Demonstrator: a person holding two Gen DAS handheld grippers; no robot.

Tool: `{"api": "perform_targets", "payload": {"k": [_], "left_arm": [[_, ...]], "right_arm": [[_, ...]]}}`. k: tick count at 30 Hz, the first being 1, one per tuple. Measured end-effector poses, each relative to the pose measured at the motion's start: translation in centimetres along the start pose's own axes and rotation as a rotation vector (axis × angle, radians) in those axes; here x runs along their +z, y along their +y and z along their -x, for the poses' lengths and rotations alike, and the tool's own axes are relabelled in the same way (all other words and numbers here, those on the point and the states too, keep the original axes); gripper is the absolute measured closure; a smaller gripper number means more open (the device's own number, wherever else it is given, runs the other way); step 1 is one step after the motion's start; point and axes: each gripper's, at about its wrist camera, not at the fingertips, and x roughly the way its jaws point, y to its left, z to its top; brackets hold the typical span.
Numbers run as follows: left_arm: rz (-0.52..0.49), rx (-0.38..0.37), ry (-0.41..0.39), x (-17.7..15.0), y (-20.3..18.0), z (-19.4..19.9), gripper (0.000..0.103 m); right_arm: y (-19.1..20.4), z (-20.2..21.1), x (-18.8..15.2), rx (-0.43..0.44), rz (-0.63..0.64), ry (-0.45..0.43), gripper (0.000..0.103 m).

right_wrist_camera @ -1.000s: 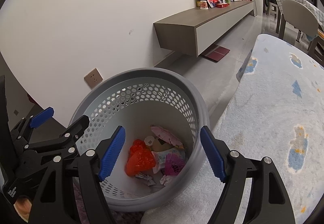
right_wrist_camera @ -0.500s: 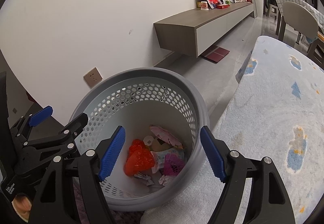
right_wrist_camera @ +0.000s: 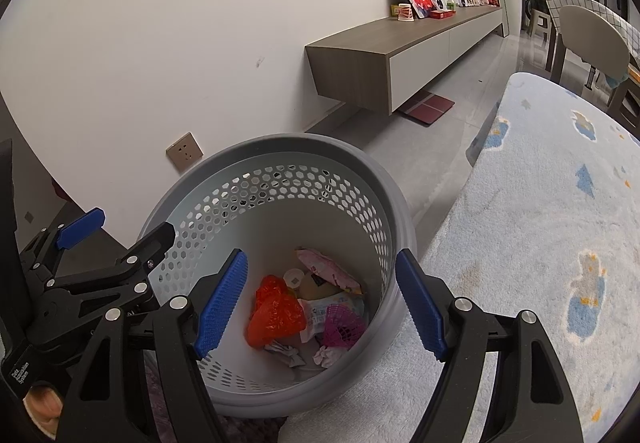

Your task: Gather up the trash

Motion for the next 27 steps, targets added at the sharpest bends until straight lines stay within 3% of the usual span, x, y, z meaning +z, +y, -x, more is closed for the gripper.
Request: {"api": "perform_targets", "payload": {"k": [27], "left_arm": [[0.008,-0.004,-0.002,0.18,0.22,0.03,0.006]], "right_arm": [[0.2,0.06,-0.07,-0.004,0.007,-0.002,0.03]]}}
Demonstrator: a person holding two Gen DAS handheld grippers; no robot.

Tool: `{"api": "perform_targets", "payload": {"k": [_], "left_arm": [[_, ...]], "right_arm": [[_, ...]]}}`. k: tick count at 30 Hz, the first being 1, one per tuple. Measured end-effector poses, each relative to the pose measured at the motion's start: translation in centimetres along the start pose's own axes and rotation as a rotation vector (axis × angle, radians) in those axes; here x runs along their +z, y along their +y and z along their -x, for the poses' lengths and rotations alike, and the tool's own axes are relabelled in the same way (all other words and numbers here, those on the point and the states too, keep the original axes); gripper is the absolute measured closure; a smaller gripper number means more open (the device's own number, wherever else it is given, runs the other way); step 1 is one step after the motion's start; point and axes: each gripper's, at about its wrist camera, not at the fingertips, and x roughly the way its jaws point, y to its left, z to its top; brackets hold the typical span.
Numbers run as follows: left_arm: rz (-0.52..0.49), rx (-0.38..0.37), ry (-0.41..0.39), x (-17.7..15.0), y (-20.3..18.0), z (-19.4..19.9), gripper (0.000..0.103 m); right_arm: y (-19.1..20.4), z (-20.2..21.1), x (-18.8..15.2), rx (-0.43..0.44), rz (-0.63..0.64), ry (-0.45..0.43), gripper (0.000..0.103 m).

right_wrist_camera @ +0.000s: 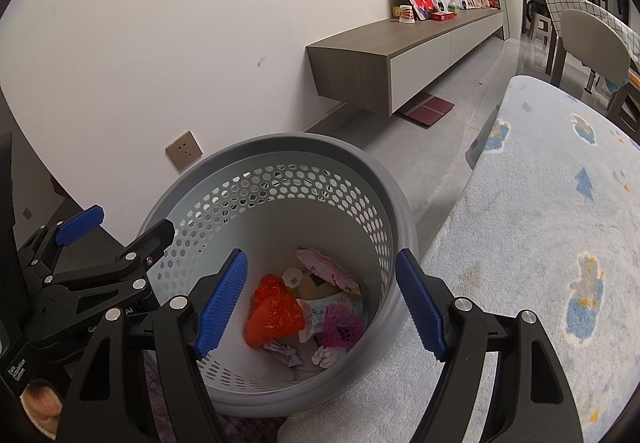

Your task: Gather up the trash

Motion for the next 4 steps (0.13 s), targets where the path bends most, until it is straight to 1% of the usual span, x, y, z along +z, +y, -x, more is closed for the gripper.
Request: {"api": "perform_targets", "payload": {"k": [4], "left_arm": [[0.001,-0.001,0.001,0.01,0.02,-0.03,0.006]], "right_arm": [[0.0,0.03,0.01,0.0,0.001,0.0,0.03]]}}
